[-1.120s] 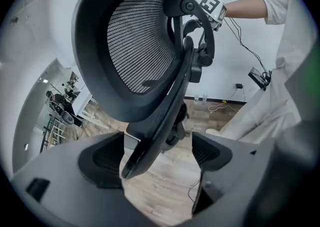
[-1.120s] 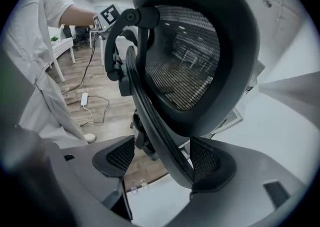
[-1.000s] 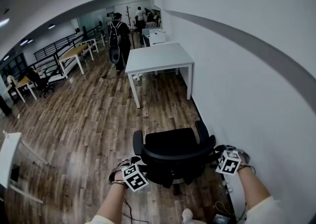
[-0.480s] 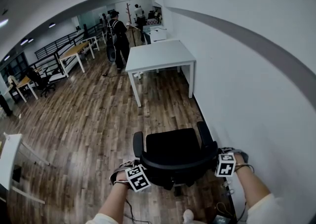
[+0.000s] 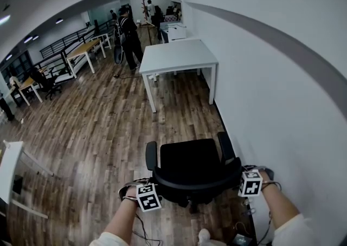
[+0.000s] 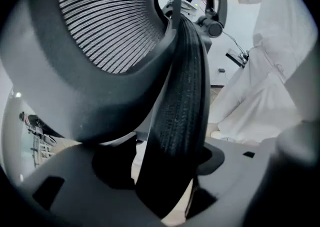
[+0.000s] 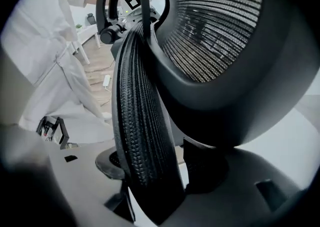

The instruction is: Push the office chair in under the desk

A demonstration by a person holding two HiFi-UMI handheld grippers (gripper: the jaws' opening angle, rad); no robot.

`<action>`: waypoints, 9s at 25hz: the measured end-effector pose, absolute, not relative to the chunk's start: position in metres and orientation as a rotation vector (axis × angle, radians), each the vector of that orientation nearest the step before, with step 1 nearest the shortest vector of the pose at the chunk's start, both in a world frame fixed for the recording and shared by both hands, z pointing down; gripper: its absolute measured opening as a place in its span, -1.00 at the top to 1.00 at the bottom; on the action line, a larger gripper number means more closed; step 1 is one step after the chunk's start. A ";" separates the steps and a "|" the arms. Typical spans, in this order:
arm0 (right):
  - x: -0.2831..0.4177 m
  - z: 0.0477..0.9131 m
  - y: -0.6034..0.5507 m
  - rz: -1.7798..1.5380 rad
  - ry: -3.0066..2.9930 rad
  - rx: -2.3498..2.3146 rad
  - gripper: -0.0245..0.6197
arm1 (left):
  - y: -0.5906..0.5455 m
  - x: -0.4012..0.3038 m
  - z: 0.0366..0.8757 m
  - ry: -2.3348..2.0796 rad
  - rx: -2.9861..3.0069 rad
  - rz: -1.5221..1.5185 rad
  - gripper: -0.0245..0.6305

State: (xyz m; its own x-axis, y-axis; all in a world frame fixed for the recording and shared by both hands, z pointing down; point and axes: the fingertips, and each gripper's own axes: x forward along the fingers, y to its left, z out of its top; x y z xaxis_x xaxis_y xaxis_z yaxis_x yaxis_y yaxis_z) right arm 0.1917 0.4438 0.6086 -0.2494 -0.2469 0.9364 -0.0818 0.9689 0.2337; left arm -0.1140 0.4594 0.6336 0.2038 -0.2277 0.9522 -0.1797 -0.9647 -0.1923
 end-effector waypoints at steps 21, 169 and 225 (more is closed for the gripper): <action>0.199 0.613 0.417 -0.345 -1.742 0.193 0.56 | 0.429 -0.121 0.638 0.350 -2.189 -1.913 0.59; 0.191 0.614 -0.031 -0.363 -1.745 0.214 0.55 | -0.021 -0.131 0.639 0.362 -2.183 -1.899 0.59; 0.201 0.615 -0.258 -0.349 -1.727 0.247 0.55 | -0.257 -0.121 0.635 0.368 -2.192 -1.841 0.58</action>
State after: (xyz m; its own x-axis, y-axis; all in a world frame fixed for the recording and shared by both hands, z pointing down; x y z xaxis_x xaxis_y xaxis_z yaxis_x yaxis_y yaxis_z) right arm 0.2009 -0.2581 0.6152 -0.1831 -0.3542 0.9171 0.0296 0.9304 0.3653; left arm -0.1213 -0.2570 0.6352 0.1672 -0.3518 0.9210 -0.0297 -0.9355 -0.3520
